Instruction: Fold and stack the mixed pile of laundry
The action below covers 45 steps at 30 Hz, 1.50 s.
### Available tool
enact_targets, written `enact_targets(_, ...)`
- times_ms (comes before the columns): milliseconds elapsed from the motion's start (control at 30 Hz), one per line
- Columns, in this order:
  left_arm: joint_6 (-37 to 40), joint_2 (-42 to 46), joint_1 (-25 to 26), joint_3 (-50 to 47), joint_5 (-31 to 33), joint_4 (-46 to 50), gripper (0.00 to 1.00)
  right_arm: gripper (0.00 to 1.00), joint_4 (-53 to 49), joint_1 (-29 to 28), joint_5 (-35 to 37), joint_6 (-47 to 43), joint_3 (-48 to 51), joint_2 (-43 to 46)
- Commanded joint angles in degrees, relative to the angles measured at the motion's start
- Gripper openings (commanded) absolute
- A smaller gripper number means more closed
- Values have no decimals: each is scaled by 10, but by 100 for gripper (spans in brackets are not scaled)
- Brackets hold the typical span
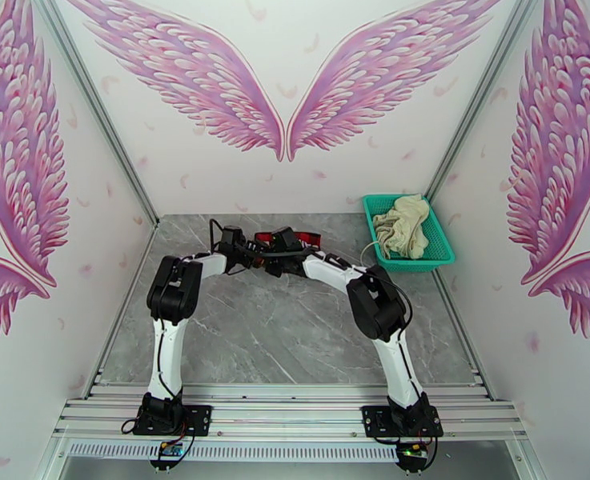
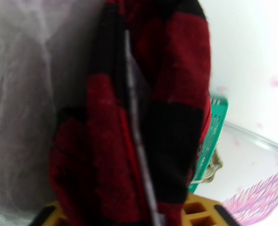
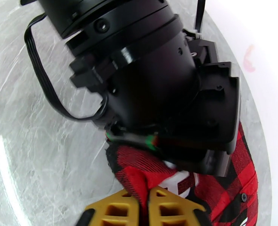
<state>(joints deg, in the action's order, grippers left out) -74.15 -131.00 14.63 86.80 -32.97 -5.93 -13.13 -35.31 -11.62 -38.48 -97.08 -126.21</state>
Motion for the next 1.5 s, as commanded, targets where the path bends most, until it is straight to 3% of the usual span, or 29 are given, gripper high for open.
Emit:
enact_targets(0,26,-12,0,27,13,11,12,46,21,0,2,30,26,59)
enact_targets(33,38,-11,-2,29,16,13,3,49,23,1,3,47,42,74)
enact_targets(67,50,-9,-4,30,18,14,0,53,26,1,2,65,62,92)
enact_targets(200,117,-5,-12,32,13,8,0,58,31,6,15,189,138,166)
enact_targets(267,160,-4,-17,37,0,12,0,59,8,16,57,295,154,189)
enact_targets(400,227,0,-25,36,-23,18,0,53,-54,47,106,493,148,190)
enact_targets(567,273,-1,-36,33,-56,18,0,39,-133,110,105,679,70,119)
enact_targets(667,293,13,-44,30,-59,28,0,31,-134,143,69,753,40,67)
enact_targets(833,331,61,-62,14,-62,51,0,30,-168,146,16,749,-53,-22)
enact_targets(1067,392,127,-92,21,-78,124,0,27,-181,107,-35,760,-149,-122)
enact_targets(1300,530,181,-138,88,-99,331,0,27,-166,25,-90,823,-304,-231)
enact_targets(1367,585,187,-146,121,-92,409,0,33,-167,12,-90,831,-325,-237)
enact_targets(1467,649,192,-148,165,-81,504,0,42,-161,13,-82,816,-277,-188)
